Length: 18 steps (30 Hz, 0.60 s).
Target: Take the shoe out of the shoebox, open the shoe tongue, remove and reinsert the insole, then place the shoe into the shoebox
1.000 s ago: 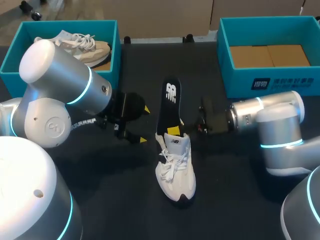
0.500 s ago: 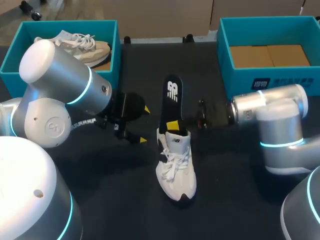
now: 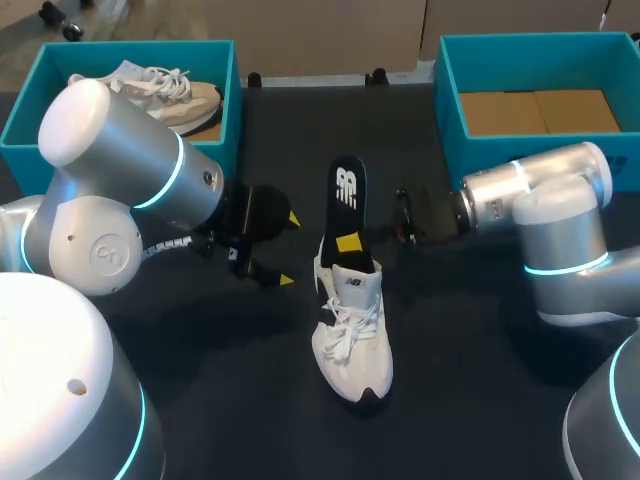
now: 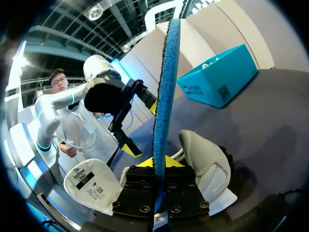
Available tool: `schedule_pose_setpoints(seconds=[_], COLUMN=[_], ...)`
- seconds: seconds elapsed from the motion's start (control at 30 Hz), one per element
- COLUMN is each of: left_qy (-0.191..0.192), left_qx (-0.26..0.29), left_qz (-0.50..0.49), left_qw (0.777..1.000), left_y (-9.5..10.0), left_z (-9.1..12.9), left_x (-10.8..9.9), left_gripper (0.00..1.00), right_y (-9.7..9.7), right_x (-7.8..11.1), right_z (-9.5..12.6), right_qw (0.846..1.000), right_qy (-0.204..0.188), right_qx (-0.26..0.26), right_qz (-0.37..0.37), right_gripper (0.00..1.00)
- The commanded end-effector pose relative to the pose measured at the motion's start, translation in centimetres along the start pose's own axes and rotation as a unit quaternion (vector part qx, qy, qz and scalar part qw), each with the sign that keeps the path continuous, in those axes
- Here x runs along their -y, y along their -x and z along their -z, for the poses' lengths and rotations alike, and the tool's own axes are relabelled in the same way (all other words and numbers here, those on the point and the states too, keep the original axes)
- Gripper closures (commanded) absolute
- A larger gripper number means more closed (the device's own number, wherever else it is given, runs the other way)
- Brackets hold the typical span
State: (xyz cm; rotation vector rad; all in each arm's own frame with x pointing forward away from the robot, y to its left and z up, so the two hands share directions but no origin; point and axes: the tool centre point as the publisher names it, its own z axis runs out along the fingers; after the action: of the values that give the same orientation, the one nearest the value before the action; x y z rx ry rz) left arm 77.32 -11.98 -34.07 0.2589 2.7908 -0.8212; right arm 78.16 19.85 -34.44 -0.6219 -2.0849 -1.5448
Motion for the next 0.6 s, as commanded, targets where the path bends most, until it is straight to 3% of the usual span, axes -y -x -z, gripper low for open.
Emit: schedule_pose_setpoints(seconds=[0.03, 0.23, 0.4, 0.43, 0.5, 0.6], left_qy=[0.001, 0.001, 0.001, 0.001, 0.001, 0.001], left_qx=[0.000, 0.000, 0.000, 0.000, 0.000, 0.000], left_qz=[0.000, 0.000, 0.000, 0.000, 0.000, 0.000], left_qw=[1.000, 1.000, 1.000, 1.000, 1.000, 1.000], left_y=[0.0, 0.0, 0.0, 0.0, 0.0, 0.0], left_z=[0.0, 0.0, 0.0, 0.0, 0.0, 0.0], left_x=[0.0, 0.0, 0.0, 0.0, 0.0, 0.0], left_gripper=[0.00, 0.00, 0.00, 0.00, 0.00, 0.00], right_y=[-0.4, -1.5, -1.7, -1.6, -1.6, -1.5], right_x=[1.2, 2.6, 2.7, 2.5, 1.9, 0.8], right_z=[-0.6, -1.1, -1.3, -1.2, -0.8, -0.2], right_qw=[1.000, 0.999, 0.999, 0.999, 0.999, 0.999], right_qy=[-0.003, -0.006, -0.015, -0.015, -0.016, -0.028], right_qx=[0.001, 0.001, 0.001, 0.003, 0.009, 0.018], right_qz=[-0.011, -0.034, -0.040, -0.038, -0.028, -0.015], right_gripper=[1.00, 1.00, 1.00, 0.96, 0.77, 0.69])
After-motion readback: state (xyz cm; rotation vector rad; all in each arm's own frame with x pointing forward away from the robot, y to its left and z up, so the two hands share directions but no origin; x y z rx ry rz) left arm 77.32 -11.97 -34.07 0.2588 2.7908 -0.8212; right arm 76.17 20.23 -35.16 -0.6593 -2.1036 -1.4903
